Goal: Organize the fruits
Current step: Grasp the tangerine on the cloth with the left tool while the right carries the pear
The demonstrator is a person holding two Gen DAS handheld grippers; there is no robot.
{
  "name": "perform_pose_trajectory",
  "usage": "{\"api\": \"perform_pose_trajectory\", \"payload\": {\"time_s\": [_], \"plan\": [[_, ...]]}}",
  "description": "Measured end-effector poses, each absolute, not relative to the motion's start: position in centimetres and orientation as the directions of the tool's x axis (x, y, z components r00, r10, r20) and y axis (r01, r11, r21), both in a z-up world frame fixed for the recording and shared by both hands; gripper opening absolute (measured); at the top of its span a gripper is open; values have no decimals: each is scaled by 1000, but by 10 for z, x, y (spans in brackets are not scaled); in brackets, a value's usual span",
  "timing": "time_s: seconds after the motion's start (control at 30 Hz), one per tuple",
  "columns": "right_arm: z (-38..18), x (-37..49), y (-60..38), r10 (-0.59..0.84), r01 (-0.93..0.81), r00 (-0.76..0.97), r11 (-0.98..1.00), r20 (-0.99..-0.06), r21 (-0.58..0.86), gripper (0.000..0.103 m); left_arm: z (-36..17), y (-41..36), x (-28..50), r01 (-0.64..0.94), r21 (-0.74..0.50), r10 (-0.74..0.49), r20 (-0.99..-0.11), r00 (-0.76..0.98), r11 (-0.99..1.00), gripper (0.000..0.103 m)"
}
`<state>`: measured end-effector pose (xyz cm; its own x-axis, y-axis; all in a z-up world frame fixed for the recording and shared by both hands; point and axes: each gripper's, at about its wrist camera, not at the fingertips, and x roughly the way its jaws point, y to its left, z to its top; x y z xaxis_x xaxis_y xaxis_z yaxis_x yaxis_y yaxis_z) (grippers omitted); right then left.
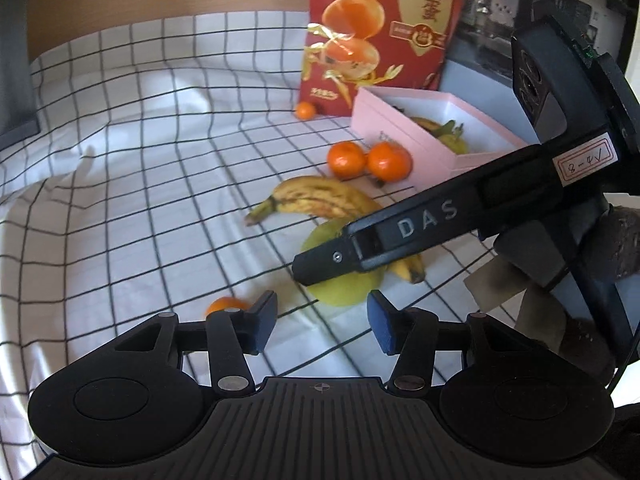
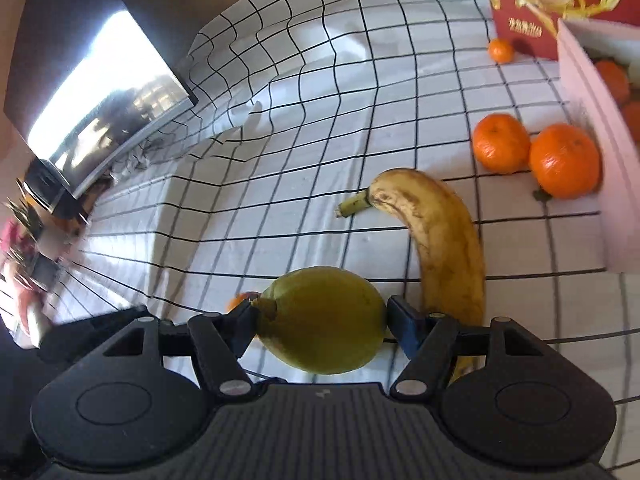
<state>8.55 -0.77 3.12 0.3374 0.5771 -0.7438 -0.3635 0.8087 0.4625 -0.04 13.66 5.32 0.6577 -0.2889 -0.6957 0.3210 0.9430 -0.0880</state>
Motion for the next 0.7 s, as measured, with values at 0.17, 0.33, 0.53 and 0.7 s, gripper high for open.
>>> {"api": "perform_pose_trajectory", "payload": {"time_s": [0.17, 0.33, 0.53, 0.7], "plan": [[50, 80, -8, 535, -417, 410, 830, -739, 370, 70, 52, 133, 5, 336, -104, -312, -688, 655, 936, 53], [68, 74, -14, 482, -432, 477, 857, -735, 281, 70, 53, 127, 10, 356, -110, -331, -679, 655, 928, 51], [92, 47, -28, 240, -375, 736, 923, -633, -87, 81, 53, 123, 13, 376, -116, -352, -672, 652, 919, 50], [91, 42, -40, 204, -361, 756, 923, -622, -136, 83, 58, 133, 9, 357, -115, -336, -678, 654, 927, 50]]}}
